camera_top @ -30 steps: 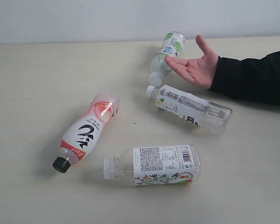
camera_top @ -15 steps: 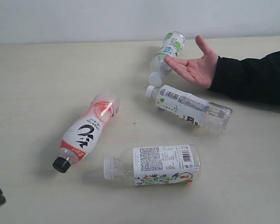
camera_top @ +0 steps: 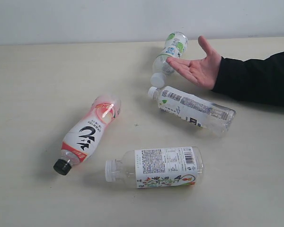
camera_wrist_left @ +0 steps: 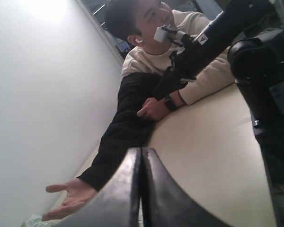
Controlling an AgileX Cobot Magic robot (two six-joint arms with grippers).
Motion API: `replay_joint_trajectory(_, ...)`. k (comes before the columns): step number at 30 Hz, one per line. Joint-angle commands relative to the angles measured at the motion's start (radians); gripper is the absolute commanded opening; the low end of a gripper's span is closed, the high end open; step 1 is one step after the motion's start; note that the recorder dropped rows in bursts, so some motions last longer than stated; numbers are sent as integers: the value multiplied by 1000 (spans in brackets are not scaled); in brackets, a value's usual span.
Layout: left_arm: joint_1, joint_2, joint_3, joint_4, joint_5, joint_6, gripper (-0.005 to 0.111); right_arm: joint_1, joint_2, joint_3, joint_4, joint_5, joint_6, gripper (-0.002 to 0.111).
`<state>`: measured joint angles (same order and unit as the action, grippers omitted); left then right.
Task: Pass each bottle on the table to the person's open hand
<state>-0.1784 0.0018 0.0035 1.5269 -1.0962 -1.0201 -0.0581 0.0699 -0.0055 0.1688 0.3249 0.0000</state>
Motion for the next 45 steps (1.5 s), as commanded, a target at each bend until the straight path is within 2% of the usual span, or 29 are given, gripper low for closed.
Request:
replay_joint_trajectory(1, 0, -2, -3, -17, -69, -6, 0, 1, -1, 5, -1, -12, 0, 0)
replay_joint_trajectory(5, 0, -2, -3, -13, -125, -6, 0, 1, -1, 5, -1, -12, 0, 0)
replay_joint_trajectory(18, 0, -2, -3, -24, -125, 37, 0, 1, -1, 5, -1, -12, 0, 0)
replay_joint_trajectory(21, 0, -2, -3, -22, 87, 42, 0, 1, -1, 5, -1, -12, 0, 0)
replay_joint_trajectory(26, 0, -2, -3, -26, 524, -84, 0, 1, -1, 5, -1, -12, 0, 0)
replay_joint_trajectory(30, 0, -2, -3, -26, 640, -87, 0, 1, -1, 5, -1, -12, 0, 0)
replay_joint_trajectory(33, 0, -2, -3, -26, 592, -87, 0, 1, -1, 5, -1, -12, 0, 0)
replay_joint_trajectory(45, 0, -2, -3, -28, 140, -56, 0, 1, -1, 5, -1, -12, 0, 0)
